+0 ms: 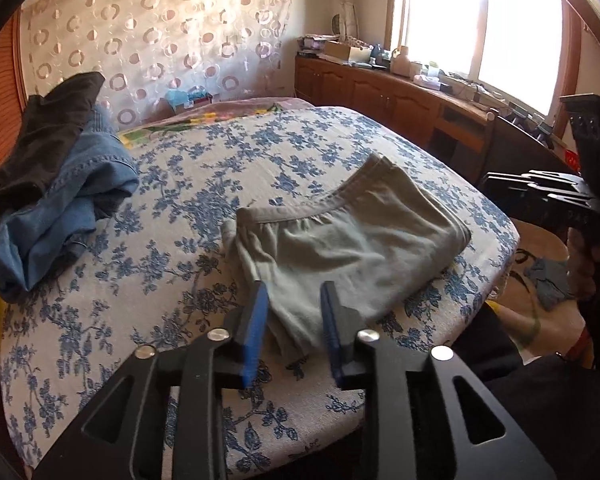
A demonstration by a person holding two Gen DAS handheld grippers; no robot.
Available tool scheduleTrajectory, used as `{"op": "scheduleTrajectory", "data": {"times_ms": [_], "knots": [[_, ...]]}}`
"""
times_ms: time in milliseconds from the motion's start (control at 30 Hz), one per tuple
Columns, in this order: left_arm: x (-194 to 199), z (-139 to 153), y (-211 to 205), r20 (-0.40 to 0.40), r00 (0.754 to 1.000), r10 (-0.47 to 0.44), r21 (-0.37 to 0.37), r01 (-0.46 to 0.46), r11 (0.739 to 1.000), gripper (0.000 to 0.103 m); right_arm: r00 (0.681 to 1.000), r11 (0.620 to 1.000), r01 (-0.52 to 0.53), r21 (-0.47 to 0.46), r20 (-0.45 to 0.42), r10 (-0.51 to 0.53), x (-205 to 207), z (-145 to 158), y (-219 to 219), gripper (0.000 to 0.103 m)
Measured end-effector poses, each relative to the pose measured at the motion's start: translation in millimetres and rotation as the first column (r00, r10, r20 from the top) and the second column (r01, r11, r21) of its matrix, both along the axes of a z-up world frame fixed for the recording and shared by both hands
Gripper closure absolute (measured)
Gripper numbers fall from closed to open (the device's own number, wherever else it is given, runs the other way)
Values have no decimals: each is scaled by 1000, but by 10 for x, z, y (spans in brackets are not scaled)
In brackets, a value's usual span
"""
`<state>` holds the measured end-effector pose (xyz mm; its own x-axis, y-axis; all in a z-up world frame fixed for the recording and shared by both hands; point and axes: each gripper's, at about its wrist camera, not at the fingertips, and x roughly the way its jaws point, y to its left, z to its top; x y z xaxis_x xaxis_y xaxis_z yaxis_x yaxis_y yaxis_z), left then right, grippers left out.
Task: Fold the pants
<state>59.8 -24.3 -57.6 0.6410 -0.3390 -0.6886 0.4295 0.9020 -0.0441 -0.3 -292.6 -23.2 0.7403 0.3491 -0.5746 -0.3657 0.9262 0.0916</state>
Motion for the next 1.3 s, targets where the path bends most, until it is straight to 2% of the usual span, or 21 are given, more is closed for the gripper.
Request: {"op": "scheduleTrajectory", "data": {"times_ms": [133,167,200,267,333,400,600,667,800,967,1033,1067,1100,1300], "knots": [[2,28,37,19,1000,12,-14,-11,1000,39,1000,1000,10,-3,3,-10,-14,-7,-7,92],[13,30,40,21,1000,18,-14,-17,1000,34,1000,1000,12,-4,1,-12,-8,-19,1,92],[22,28,50,22,1000,23,-16,-23,1000,23,1000,1000,13,-5,-1,-13,11,-32,8,92],[54,27,63,21,999,34,-22,-33,999,23,1000,1000,15,-6,-4,-15,44,-47,26,90],[93,24,75,15,999,41,-28,-40,999,21,1000,1000,13,-7,-2,-13,81,-46,49,79],[136,10,77,12,999,48,-26,-48,999,21,1000,1000,17,-14,7,-16,115,-45,78,55],[313,-100,46,-32,999,29,-31,-30,999,21,1000,1000,18,-7,6,-18,357,-105,141,53],[396,-155,30,-47,998,34,-16,-35,999,21,1000,1000,3,-4,-4,-3,476,-133,162,54],[534,-216,49,-61,997,40,-11,-41,999,21,1000,1000,-19,-19,-20,18,727,-179,215,65],[710,-206,100,-64,997,47,-19,-48,999,21,998,999,-51,-17,-41,50,955,-200,268,69],[774,-202,102,-62,997,48,-15,-49,999,21,997,997,-70,-37,-41,69,1020,-209,333,81],[804,-204,99,-62,997,48,-13,-49,999,21,996,996,-81,-44,-43,79,1050,-218,364,92],[832,-206,97,-62,997,47,-13,-47,999,21,996,995,-85,-49,-38,83,1059,-225,384,95],[1021,-283,81,-86,995,46,-9,-47,999,21,997,997,-61,-50,-49,58,1196,-319,405,94]]}}
